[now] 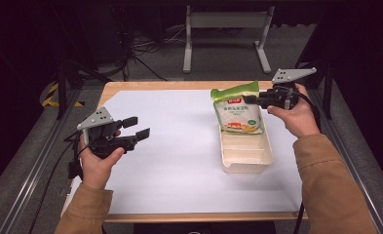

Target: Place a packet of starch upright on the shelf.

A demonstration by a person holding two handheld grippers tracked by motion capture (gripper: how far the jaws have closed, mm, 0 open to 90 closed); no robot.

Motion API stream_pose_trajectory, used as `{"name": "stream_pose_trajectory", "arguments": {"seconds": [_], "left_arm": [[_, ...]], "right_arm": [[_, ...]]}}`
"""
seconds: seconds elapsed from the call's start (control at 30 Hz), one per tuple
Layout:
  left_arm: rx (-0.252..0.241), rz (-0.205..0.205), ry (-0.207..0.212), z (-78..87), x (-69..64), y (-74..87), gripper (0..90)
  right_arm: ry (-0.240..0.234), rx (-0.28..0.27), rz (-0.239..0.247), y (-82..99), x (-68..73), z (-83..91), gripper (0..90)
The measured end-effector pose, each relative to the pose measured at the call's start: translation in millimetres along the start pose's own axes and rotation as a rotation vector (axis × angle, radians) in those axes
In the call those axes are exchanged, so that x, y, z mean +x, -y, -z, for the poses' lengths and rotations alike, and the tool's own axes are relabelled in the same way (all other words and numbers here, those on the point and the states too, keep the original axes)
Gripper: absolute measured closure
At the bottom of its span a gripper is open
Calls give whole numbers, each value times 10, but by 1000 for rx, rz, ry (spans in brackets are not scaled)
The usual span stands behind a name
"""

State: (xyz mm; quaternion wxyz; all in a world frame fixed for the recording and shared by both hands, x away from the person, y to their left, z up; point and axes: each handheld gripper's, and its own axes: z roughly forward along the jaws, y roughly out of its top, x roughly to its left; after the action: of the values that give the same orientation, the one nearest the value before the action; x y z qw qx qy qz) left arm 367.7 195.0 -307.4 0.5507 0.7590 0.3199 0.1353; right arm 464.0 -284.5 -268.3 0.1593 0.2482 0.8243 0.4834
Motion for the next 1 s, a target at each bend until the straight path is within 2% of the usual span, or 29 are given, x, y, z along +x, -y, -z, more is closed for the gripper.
{"name": "stream_pose_trajectory", "arguments": {"seconds": [0.2,0.33,0.6,0.8,0.87,1.0], "left_arm": [[-3,5,-2,18,15,5,368],[-1,3,-3,5,19,7,368],[6,18,-2,-7,16,18,368],[11,14,-3,-25,24,24,367],[13,9,-3,-30,29,25,367],[19,20,-2,-41,30,32,366]], "right_arm": [[-7,-10,-44,186,-70,-97,855],[-10,-38,-76,281,-115,-75,854],[-1,-68,-112,455,-157,-17,852],[35,-31,-122,545,-181,0,844],[55,9,-115,610,-184,-13,844],[73,22,-129,716,-203,-14,844]]}}
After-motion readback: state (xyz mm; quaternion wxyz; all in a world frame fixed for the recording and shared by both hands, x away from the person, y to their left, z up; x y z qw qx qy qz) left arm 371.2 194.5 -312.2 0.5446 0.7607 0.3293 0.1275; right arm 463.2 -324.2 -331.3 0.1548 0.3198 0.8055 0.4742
